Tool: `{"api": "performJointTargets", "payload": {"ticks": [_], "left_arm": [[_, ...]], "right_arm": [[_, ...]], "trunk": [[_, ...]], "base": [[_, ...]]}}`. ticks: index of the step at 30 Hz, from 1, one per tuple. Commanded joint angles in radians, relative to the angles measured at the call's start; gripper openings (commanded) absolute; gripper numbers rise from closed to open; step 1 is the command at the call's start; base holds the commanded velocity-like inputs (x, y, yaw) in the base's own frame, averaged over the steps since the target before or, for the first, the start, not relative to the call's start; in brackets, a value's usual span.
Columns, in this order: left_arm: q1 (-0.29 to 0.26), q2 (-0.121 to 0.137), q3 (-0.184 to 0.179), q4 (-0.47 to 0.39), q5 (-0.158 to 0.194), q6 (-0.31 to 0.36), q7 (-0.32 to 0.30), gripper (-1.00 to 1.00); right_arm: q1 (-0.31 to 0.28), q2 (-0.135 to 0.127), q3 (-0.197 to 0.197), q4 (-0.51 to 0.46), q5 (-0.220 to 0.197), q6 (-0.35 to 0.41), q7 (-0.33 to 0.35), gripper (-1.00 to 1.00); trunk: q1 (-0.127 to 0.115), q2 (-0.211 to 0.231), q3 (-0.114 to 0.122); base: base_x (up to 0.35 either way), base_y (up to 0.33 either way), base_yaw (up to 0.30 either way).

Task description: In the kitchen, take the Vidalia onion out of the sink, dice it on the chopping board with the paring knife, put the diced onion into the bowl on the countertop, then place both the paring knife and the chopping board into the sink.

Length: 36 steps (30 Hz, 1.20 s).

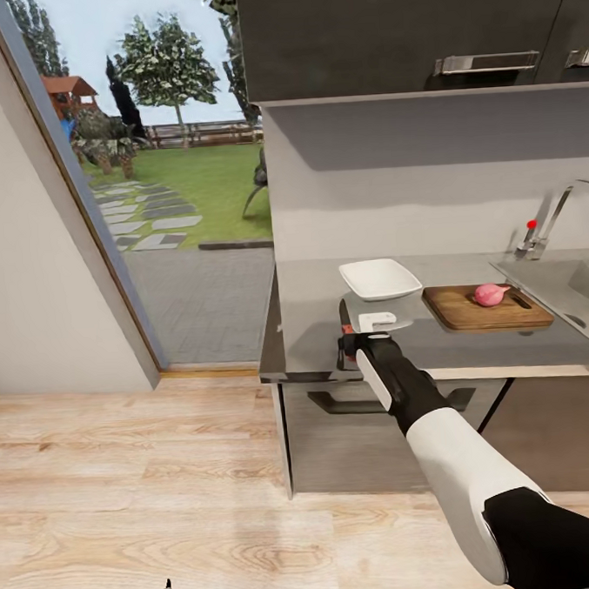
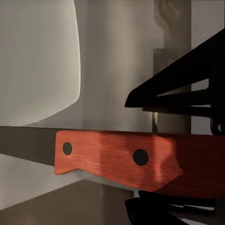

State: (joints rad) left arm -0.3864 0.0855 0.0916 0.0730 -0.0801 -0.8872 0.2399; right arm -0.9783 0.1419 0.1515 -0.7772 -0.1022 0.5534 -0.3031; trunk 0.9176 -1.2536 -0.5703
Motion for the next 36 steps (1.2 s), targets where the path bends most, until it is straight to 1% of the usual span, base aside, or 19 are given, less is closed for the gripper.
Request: {"api": "performJointTargets", "payload": {"ticks": [1,16,23,36], "left_arm": [[-0.002,0.0,0.008,0.004,-0.009,-0.006,0.002,1.0],[-0.002,0.0,0.008,0.004,-0.009,-0.006,0.002,1.0],[-0.002,0.0,0.009,0.004,-0.009,-0.006,0.002,1.0],[-0.002,0.0,0.009,0.004,-0.009,-0.006,0.002,1.0]], "right_arm": [[0.0,-0.001,0.003,0.055,-0.008,0.009,-0.008,-1.0],[0.0,0.003,0.003,0.053,-0.007,0.01,-0.008,-1.0],[-0.002,0.007,0.003,0.026,-0.005,0.018,-0.012,-1.0],[-0.006,0.007,0.003,0.012,-0.005,0.022,-0.016,-1.0]], "trunk": [[0.0,-0.001,-0.001],[0.0,-0.001,-0.001],[0.0,-0.001,-0.001],[0.0,-0.001,-0.001]], "base": [[0.0,0.0,0.0],[0.0,0.0,0.0],[0.0,0.0,0.0],[0.0,0.0,0.0]]}}
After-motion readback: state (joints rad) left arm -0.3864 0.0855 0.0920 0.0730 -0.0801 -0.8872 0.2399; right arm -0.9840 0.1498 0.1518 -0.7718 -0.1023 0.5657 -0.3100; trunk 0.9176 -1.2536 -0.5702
